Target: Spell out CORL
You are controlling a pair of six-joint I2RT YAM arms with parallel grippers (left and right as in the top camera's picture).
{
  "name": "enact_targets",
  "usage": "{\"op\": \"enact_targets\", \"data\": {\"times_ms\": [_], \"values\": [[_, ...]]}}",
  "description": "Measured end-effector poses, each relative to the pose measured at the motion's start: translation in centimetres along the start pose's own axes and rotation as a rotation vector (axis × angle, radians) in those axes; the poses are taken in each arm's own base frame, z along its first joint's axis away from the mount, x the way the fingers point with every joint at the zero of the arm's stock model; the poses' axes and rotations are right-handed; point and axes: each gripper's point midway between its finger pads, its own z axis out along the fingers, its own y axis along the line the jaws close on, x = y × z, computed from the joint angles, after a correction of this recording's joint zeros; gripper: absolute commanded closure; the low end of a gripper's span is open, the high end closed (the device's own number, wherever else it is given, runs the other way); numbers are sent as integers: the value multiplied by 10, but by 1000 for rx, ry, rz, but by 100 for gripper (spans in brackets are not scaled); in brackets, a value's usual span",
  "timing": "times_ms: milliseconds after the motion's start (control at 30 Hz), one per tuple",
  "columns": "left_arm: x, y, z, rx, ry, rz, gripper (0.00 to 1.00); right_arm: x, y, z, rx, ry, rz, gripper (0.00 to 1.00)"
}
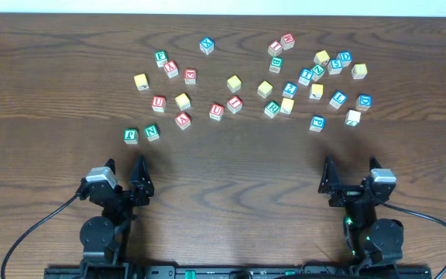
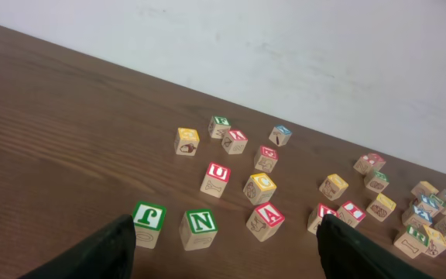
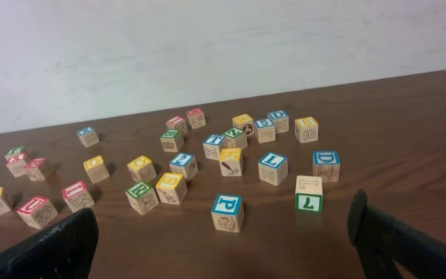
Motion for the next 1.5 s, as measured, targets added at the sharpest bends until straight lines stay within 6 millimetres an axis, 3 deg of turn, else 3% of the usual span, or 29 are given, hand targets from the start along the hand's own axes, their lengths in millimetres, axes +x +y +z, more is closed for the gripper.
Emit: {"op": "enact_targets", "data": {"times_ms": [933,1100,1167,1300,1400,1500], "values": [[0,-3,-1,16,10,0,26,0,0,0,0,0,0,1],[7,-3,-2,-13,124,-2,27,0,0,0,0,0,0,1],[-2,-7,-1,-26,171,-3,26,0,0,0,0,0,0,1],[-41,-24,14,-46,276,-7,27,0,1,0,-4,0,0,1],[-71,-41,42,-56,398,-14,26,-1,1,0,-8,-2,0,1],[-86,-52,70,-90,569,-30,27,0,2,0,-11,-1,-1,1]]}}
